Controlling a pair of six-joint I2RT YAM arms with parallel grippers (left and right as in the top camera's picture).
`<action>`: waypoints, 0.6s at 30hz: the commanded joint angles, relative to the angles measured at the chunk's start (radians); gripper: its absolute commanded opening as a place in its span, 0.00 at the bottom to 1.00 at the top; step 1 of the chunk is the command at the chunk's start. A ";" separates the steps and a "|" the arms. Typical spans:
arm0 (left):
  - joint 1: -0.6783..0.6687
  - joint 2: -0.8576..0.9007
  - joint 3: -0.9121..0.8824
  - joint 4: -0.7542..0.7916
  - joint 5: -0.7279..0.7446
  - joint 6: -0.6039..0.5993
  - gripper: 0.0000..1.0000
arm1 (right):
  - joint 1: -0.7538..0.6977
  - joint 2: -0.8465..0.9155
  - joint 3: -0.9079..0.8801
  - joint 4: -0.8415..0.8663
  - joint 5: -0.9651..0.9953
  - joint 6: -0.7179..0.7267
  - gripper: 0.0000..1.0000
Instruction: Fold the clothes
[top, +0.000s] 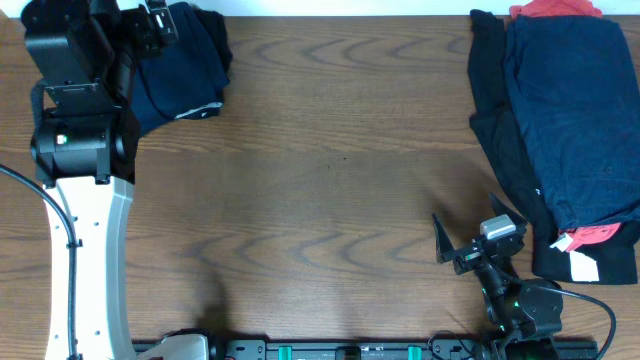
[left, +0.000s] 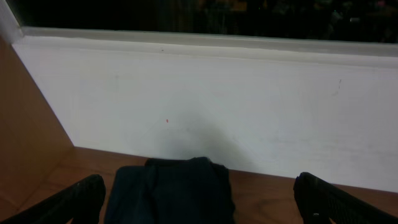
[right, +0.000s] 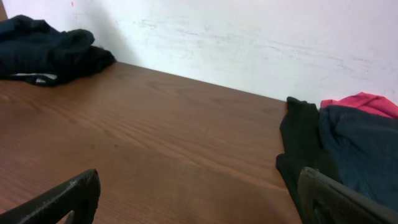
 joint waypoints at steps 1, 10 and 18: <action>-0.002 -0.005 -0.004 0.001 -0.001 -0.013 0.98 | -0.002 -0.007 -0.007 0.002 0.006 -0.014 0.99; 0.000 -0.005 -0.004 0.000 -0.019 -0.012 0.98 | -0.002 -0.007 -0.007 0.002 0.006 -0.014 0.99; -0.001 -0.111 -0.034 -0.190 -0.019 -0.012 0.98 | -0.002 -0.007 -0.007 0.002 0.006 -0.014 0.99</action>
